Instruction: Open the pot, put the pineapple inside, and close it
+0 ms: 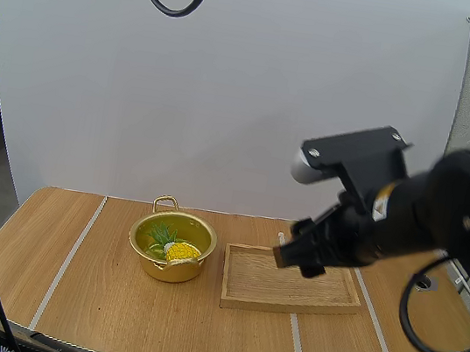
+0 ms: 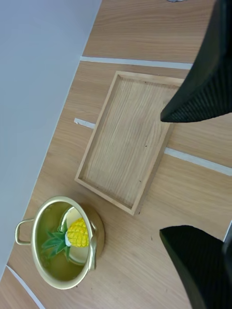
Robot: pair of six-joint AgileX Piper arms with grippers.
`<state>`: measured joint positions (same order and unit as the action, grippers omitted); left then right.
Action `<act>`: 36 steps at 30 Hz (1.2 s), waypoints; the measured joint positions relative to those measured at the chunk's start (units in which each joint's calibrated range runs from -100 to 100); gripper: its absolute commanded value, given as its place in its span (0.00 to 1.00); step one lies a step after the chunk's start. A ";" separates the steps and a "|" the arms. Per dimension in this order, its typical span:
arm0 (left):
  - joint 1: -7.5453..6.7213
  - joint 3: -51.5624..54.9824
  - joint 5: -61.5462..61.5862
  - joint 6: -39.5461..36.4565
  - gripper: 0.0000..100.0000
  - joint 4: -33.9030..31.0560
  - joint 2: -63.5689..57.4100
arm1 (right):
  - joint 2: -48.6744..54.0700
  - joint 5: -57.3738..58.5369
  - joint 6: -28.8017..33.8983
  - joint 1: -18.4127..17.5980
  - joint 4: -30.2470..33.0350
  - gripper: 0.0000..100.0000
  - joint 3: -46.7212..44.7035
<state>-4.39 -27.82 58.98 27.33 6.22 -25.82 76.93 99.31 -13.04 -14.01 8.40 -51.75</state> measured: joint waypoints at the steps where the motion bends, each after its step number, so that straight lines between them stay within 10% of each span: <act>1: 0.00 0.00 0.00 0.00 0.00 0.00 0.00 | 0.62 0.00 0.00 0.21 -0.44 1.00 -1.02; 12: 0.00 0.00 0.00 0.00 0.00 0.00 0.00 | 3.87 0.69 0.00 0.39 -3.46 1.00 -6.66; 18: 0.00 0.00 0.00 0.00 0.00 0.00 0.00 | 5.47 0.69 -1.62 0.39 -6.14 0.00 -6.66; 36: 0.00 0.00 0.00 0.00 0.00 0.00 0.00 | 14.57 0.69 -3.65 0.64 -9.75 0.00 -6.66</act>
<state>-4.39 -27.82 58.98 27.33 6.22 -25.82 91.49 100.00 -16.70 -13.37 -1.34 -58.41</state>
